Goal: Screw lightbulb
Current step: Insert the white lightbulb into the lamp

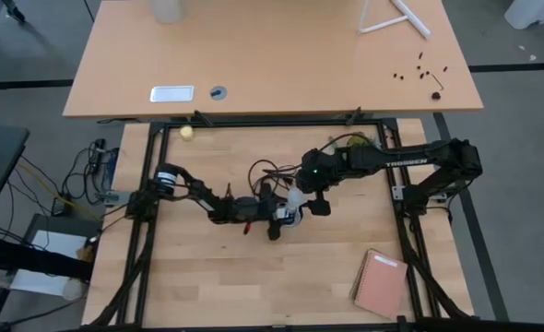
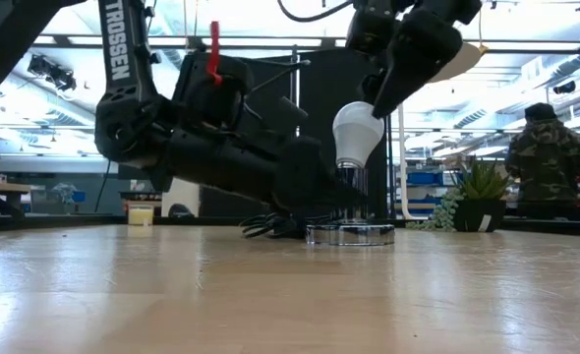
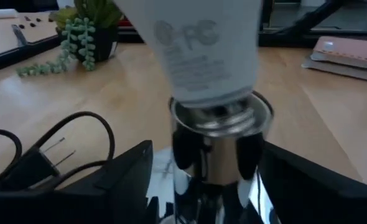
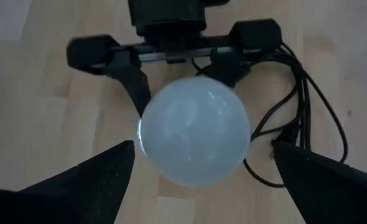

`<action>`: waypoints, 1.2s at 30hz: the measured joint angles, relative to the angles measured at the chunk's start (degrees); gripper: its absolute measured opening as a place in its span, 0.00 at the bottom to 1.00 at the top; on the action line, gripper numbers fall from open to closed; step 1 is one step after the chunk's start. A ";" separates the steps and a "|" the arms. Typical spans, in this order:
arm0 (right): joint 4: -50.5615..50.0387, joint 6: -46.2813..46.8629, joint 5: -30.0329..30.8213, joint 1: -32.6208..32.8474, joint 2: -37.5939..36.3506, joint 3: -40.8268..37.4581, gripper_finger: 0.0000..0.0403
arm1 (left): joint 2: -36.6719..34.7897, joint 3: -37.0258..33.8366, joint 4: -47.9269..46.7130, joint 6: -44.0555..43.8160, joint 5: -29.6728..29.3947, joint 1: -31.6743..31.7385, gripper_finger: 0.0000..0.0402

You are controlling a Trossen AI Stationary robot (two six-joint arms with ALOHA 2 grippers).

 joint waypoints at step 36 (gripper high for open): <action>5.38 -1.93 4.91 3.61 6.24 0.87 0.73 | 0.06 0.05 -0.25 -2.03 -0.71 0.42 0.47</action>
